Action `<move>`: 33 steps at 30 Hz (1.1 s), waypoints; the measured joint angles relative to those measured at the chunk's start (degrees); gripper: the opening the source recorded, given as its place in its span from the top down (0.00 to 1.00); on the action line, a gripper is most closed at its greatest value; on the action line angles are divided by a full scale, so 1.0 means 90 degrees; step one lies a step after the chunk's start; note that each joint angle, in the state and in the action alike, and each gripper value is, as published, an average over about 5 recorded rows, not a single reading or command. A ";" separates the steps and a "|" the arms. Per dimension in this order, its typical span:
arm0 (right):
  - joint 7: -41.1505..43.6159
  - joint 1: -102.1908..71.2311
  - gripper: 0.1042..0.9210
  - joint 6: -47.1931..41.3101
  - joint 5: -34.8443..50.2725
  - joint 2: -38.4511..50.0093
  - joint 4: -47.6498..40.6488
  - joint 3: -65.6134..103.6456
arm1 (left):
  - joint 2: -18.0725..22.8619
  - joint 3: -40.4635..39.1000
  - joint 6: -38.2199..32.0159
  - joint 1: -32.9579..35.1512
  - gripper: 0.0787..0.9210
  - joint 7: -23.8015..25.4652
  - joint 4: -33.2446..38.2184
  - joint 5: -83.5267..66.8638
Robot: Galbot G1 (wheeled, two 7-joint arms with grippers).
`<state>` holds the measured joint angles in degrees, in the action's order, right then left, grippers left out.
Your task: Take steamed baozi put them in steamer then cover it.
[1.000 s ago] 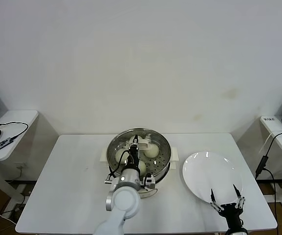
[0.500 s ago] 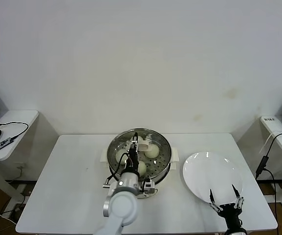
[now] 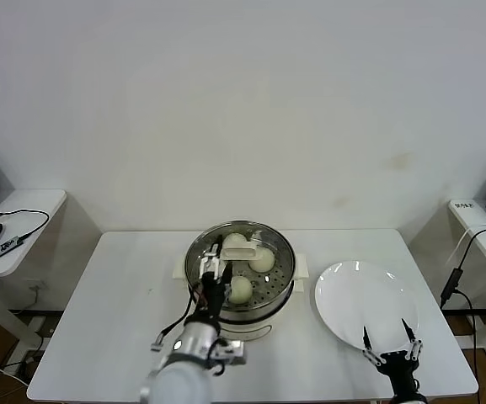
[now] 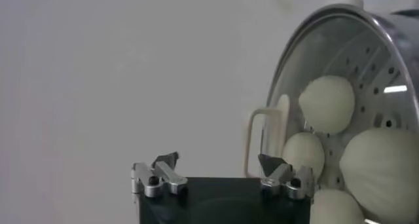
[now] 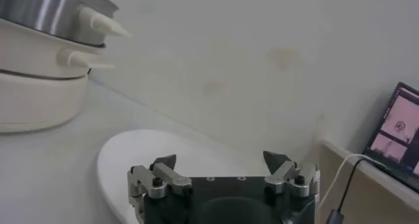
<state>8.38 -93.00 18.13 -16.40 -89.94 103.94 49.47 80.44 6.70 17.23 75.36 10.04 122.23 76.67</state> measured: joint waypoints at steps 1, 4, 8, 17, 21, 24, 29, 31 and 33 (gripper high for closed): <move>0.0008 -0.0005 0.12 0.0003 0.0021 0.0006 0.0000 -0.0009 | -0.0064 0.0089 -0.0078 0.0134 0.12 -0.0111 0.0085 -0.0286; 0.0028 -0.0034 0.12 0.0002 0.0117 0.0045 0.0010 -0.0057 | -0.0215 0.0432 -0.0365 0.0529 0.12 -0.0495 0.0223 -0.1342; 0.0035 -0.0113 0.12 -0.0034 0.0315 0.0151 0.0082 -0.0168 | -0.0338 0.0987 -0.0769 0.1008 0.12 -0.1053 0.0267 -0.3029; -0.0058 -0.0581 0.12 -0.0373 0.1167 0.0798 0.0484 -0.0623 | -0.0428 0.1896 -0.1528 0.1869 0.12 -0.1739 0.0354 -0.6651; -0.0138 -0.0902 0.12 -0.0606 0.1669 0.1208 0.0746 -0.0750 | -0.0426 0.2203 -0.1831 0.2182 0.12 -0.1879 0.0261 -0.7855; -0.0174 -0.1121 0.12 -0.0762 0.2013 0.1451 0.0931 -0.0830 | -0.0410 0.2411 -0.1980 0.2401 0.12 -0.1902 0.0179 -0.8456; -0.0187 -0.1349 0.12 -0.0931 0.2396 0.1680 0.1151 -0.1004 | -0.0379 0.2667 -0.2149 0.2741 0.12 -0.1849 0.0098 -0.9008; -0.0189 -0.1426 0.12 -0.0965 0.2491 0.1735 0.1222 -0.1079 | -0.0372 0.2733 -0.2188 0.2855 0.12 -0.1820 0.0078 -0.9145; -0.0198 -0.1503 0.12 -0.0995 0.2562 0.1779 0.1294 -0.1150 | -0.0372 0.2775 -0.2208 0.2949 0.12 -0.1792 0.0074 -0.9250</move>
<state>6.60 -106.53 9.17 6.66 -73.93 115.59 39.12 77.09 31.68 -2.64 101.90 -6.09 122.90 -6.59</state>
